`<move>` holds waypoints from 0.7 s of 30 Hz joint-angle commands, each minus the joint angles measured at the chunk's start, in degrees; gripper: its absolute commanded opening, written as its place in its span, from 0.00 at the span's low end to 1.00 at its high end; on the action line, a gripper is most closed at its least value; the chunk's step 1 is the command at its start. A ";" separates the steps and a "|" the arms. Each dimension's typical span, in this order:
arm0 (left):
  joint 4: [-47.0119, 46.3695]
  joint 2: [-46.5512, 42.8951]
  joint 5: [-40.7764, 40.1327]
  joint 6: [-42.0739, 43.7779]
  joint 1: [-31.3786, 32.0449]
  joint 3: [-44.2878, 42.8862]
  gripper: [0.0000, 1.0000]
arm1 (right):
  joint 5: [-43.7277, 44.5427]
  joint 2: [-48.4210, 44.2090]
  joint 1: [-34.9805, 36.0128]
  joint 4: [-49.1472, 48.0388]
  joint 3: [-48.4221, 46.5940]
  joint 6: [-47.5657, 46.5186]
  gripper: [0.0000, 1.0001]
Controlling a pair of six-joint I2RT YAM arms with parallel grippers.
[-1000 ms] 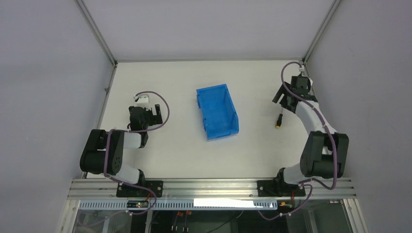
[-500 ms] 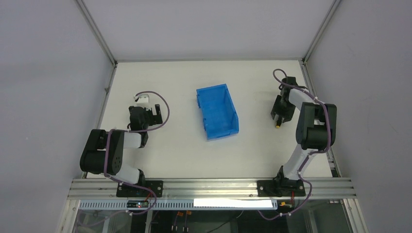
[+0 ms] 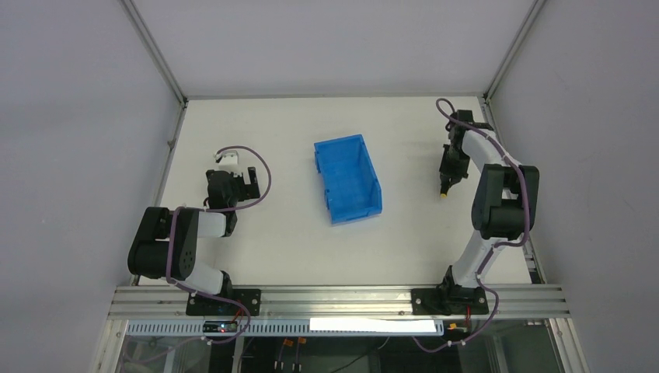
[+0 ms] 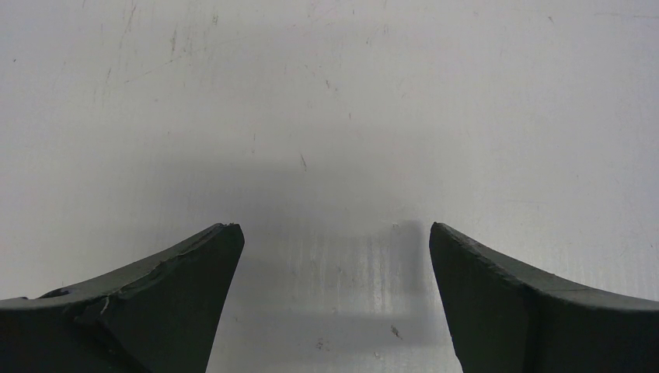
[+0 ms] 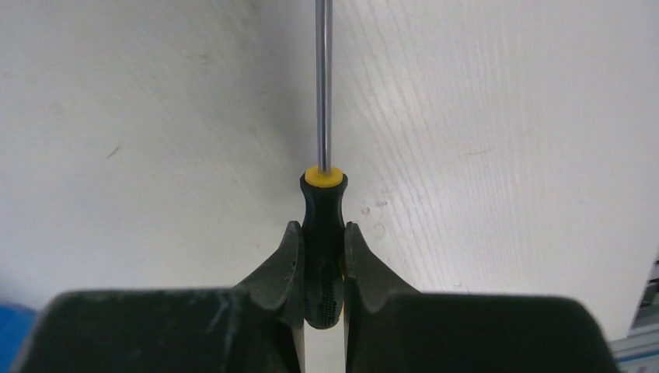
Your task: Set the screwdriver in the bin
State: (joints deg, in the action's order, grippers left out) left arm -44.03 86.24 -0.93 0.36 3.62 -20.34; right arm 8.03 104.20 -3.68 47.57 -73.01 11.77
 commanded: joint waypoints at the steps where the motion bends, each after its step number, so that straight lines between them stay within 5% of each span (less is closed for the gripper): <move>1: -2.40 0.16 1.17 -1.10 -0.80 -1.43 1.00 | 1.36 -5.26 2.39 10.44 -11.58 -4.09 0.00; 15: -2.46 0.14 1.15 -1.15 -0.78 -1.46 1.00 | 0.56 -2.87 9.59 36.77 -44.61 -6.32 0.00; 21: -2.47 0.16 1.12 -1.14 -0.80 -1.46 1.00 | 1.03 0.94 20.18 41.33 -56.10 -2.99 0.00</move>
State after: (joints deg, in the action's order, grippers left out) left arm -44.03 86.24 -0.93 0.36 3.62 -20.34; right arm 8.62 102.94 9.67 83.20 -122.10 6.46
